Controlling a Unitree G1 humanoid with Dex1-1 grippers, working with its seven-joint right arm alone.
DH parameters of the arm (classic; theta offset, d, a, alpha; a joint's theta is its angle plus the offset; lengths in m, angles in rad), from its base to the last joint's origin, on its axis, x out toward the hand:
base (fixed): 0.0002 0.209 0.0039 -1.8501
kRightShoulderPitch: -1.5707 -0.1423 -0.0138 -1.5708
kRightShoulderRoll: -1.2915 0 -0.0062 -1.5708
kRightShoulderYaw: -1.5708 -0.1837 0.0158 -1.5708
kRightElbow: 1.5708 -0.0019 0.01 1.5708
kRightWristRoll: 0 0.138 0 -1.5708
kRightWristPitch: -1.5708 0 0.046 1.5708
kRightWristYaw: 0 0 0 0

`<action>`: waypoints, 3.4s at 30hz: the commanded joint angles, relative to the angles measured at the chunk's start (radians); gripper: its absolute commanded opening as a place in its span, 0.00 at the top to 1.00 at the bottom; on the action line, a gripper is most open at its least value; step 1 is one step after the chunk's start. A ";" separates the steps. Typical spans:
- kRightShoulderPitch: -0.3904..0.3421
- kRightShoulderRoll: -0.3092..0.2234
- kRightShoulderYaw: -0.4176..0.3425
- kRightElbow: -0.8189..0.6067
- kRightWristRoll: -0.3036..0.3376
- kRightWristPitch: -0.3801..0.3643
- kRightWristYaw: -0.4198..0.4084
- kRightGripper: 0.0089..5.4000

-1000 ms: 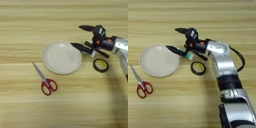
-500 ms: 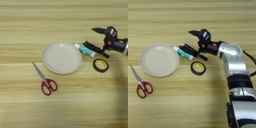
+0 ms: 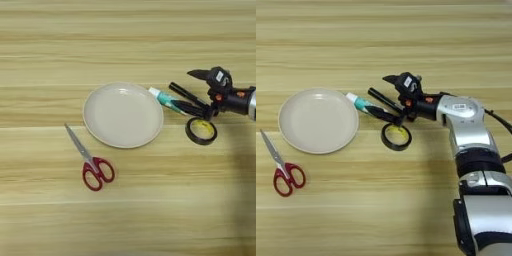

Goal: Move the objects on the table

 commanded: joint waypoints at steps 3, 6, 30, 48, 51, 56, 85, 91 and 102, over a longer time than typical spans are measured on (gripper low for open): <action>-0.120 -0.033 -0.007 0.023 -0.022 -0.026 -0.060 0.00; -0.131 -0.025 0.000 0.049 -0.034 -0.030 -0.066 0.00; -0.201 0.029 0.063 0.277 -0.119 -0.076 -0.080 0.00; -0.227 0.044 0.082 0.351 -0.166 -0.093 -0.114 0.00; -0.229 0.050 0.085 0.364 -0.171 -0.089 -0.120 0.00; -0.235 0.058 0.085 0.382 -0.170 -0.079 -0.111 0.08; -0.273 0.073 0.071 0.490 -0.179 -0.001 -0.200 0.69; -0.283 0.072 0.058 0.499 -0.174 0.008 -0.238 0.69; -0.318 0.072 0.024 0.456 -0.143 -0.018 -0.225 0.69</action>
